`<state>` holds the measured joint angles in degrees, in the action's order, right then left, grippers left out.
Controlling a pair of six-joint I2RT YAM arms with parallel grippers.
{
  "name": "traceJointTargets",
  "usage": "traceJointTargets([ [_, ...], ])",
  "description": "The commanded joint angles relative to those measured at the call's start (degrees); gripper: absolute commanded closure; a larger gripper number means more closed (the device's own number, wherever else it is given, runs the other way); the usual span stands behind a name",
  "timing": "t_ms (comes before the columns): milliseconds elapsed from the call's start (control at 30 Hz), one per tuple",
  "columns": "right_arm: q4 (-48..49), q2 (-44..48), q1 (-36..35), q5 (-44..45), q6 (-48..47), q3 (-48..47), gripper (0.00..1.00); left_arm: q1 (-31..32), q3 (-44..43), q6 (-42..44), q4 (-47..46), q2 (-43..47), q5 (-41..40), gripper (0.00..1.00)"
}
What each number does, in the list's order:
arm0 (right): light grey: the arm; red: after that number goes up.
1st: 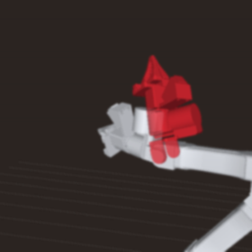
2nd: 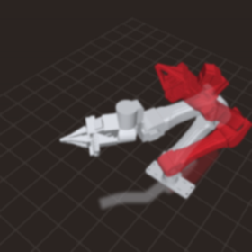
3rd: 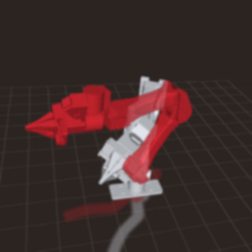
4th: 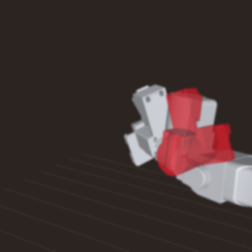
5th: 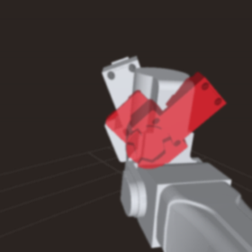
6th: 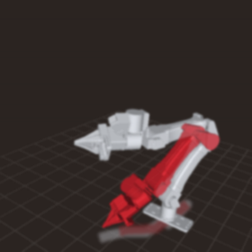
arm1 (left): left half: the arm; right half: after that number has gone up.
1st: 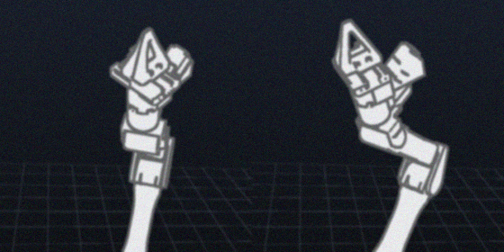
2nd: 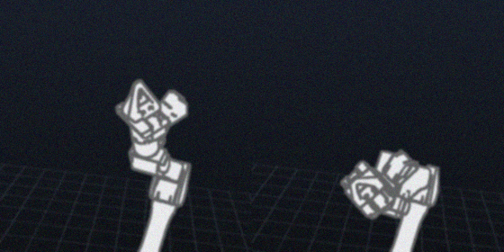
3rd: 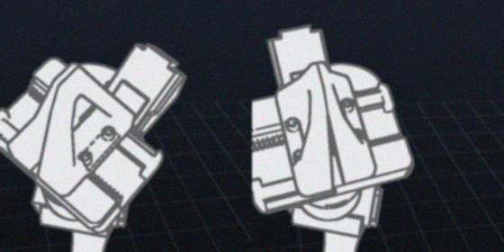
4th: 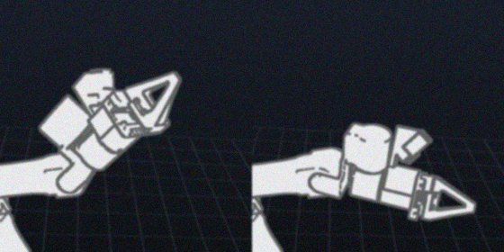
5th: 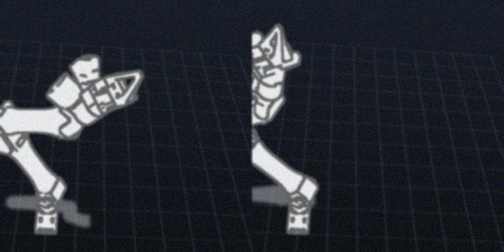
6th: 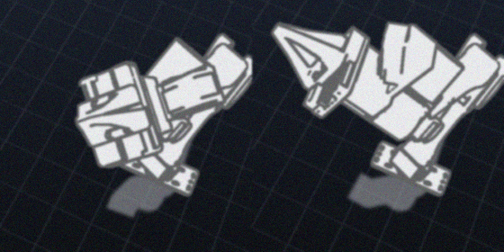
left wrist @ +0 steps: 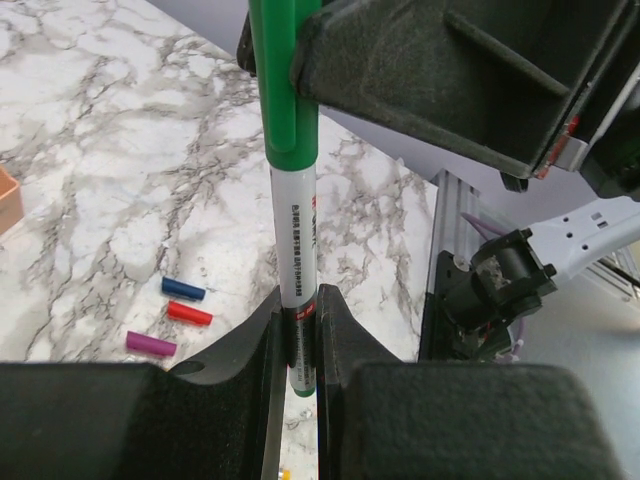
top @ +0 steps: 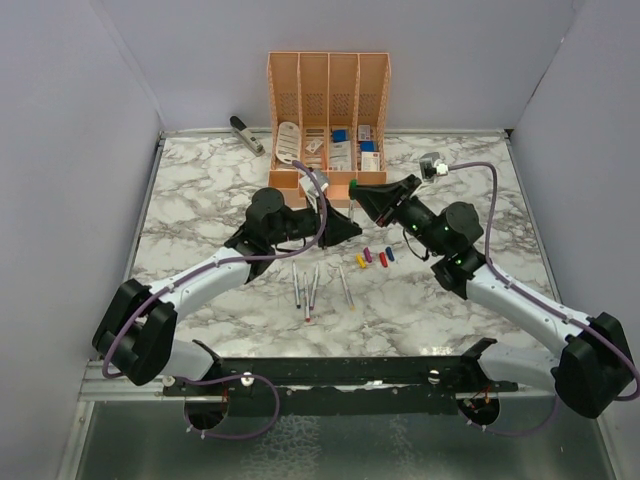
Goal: Insert the pens into the pen caps
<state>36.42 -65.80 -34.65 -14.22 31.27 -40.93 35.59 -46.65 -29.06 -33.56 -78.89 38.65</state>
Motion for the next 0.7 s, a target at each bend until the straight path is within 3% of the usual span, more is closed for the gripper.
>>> traceJointTargets([
  [0,-14.98,-2.25,-3.6,0.15,-2.58,0.84,0.99,-1.32,-5.97,4.47,-3.86,3.96,-10.1,1.0],
  [300,-18.36,-5.62,-7.66,3.43,-4.27,0.44,0.99,-1.4,-7.21,7.06,-1.92,5.11,-14.18,1.0],
  [533,-18.11,-5.66,-7.88,5.73,-5.29,-2.52,0.98,-1.41,-5.22,8.33,2.67,5.66,-13.0,1.0],
  [667,-17.23,-6.26,-7.88,7.33,-7.03,-7.11,0.77,-1.4,-1.12,7.13,5.39,6.14,-11.17,1.0],
])
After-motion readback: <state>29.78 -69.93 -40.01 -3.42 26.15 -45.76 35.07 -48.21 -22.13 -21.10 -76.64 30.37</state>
